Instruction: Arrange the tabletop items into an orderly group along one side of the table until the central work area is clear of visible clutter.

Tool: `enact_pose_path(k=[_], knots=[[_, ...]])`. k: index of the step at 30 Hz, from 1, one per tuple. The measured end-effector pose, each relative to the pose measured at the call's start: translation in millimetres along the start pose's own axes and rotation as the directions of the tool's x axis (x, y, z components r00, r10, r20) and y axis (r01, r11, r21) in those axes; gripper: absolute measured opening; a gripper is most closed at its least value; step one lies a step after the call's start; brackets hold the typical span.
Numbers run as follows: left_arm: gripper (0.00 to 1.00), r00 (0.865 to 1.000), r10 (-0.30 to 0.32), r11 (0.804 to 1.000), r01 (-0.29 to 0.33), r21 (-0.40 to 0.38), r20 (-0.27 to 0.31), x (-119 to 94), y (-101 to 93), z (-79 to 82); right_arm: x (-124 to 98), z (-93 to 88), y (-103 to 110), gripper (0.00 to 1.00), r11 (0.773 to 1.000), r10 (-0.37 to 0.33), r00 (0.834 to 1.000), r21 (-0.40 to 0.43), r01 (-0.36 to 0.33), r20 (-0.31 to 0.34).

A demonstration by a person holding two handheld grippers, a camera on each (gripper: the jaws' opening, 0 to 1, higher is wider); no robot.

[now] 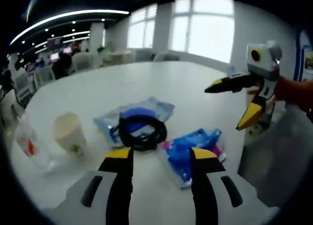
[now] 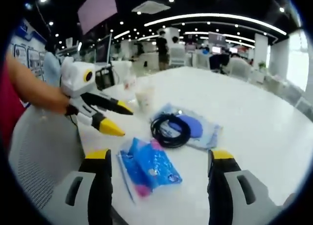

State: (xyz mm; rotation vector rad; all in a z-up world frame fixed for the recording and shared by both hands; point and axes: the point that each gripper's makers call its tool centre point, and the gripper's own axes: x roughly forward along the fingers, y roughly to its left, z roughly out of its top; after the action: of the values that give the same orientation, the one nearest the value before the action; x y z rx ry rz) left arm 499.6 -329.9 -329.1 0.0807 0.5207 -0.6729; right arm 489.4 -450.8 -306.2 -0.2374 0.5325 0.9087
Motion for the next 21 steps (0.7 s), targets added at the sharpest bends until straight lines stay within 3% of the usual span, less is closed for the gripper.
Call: enact_pose_path(k=[5,17,21], knots=[[0.39,0.999,-0.026,1.0,0.026,0.004,-0.045,6,-3.3,-9.6,0,-24.8,1,0.62,0.998,0.022,0.997,0.066,-0.017,-0.076],[0.34,0.99,-0.074,0.997,0.076,0.013,-0.118,18,-12.9,-26.8,6,-60.2,8,0.39,0.989,0.048,0.98,0.144,-0.02,-0.192],[0.32,0.989,-0.079,0.997,0.081,0.006,-0.124,20,-13.3,-28.5,10,-68.6,8,0.37,0.983,0.053,0.975,0.18,-0.014,-0.216]])
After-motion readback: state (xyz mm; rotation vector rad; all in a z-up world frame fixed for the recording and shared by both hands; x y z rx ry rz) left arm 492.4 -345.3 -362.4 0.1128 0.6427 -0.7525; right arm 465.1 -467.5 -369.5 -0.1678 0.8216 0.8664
